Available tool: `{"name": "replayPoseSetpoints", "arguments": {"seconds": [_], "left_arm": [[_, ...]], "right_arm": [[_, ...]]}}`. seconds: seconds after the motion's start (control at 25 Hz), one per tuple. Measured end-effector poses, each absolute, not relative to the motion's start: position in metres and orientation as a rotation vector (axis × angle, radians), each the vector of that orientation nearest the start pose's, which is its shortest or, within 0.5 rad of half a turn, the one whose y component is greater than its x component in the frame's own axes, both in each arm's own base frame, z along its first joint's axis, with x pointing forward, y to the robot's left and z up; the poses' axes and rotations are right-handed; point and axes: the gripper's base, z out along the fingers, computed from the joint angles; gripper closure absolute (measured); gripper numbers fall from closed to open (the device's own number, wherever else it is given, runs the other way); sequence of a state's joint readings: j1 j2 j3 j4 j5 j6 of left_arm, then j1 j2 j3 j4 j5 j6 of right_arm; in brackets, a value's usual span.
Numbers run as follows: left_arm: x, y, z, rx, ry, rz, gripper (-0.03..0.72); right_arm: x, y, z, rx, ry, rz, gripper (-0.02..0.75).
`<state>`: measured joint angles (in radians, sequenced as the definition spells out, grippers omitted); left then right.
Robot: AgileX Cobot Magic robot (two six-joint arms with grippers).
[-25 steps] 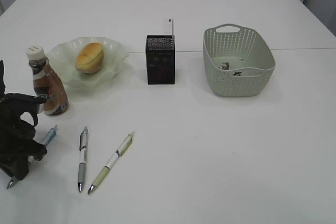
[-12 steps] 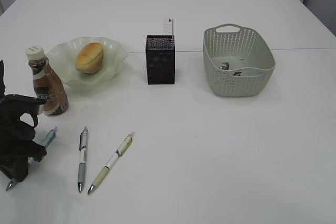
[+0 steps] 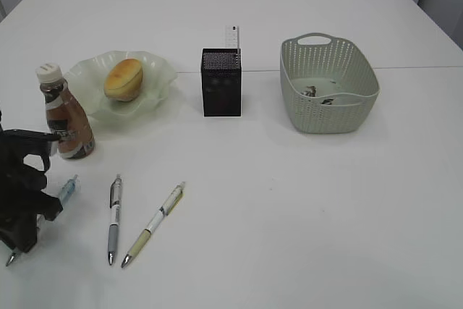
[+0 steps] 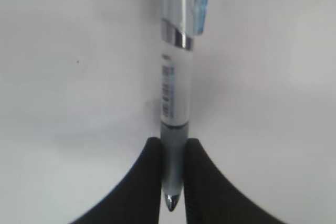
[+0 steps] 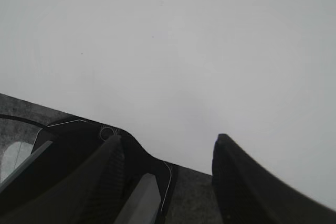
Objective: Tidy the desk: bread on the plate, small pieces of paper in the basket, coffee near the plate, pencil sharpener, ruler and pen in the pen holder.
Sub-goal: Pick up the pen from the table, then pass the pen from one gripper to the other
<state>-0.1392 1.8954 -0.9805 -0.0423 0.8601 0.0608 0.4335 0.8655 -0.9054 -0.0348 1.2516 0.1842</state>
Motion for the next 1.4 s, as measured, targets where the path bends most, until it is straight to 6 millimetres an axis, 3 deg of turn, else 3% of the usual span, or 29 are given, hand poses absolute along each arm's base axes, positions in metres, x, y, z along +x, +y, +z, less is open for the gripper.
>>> {"name": "replayPoseSetpoints", "arguments": {"seconds": [0.28, 0.56, 0.76, 1.0, 1.24, 1.4], "left_arm": [[0.289, -0.065, 0.152, 0.296, 3.132, -0.122, 0.631], [0.259, -0.095, 0.178, 0.394, 2.866, -0.2, 0.631], [0.251, -0.097, 0.181, 0.343, 2.678, -0.236, 0.631], [0.256, -0.093, 0.176, 0.279, 2.453, -0.228, 0.631], [0.259, -0.091, 0.178, 0.229, 2.192, -0.218, 0.631], [0.255, -0.105, 0.181, 0.284, 2.131, -0.248, 0.631]], "right_arm": [[0.121, 0.052, 0.335, -0.338, 2.681, 0.141, 0.309], [0.121, 0.053, 0.335, -0.252, 2.69, 0.162, 0.309], [0.121, 0.053, 0.335, -0.199, 2.688, 0.178, 0.309], [0.125, 0.055, 0.336, -0.154, 2.663, 0.201, 0.309], [0.144, 0.065, 0.325, -0.132, 2.71, 0.209, 0.309], [0.155, 0.074, 0.321, -0.12, 2.695, 0.272, 0.309]]}}
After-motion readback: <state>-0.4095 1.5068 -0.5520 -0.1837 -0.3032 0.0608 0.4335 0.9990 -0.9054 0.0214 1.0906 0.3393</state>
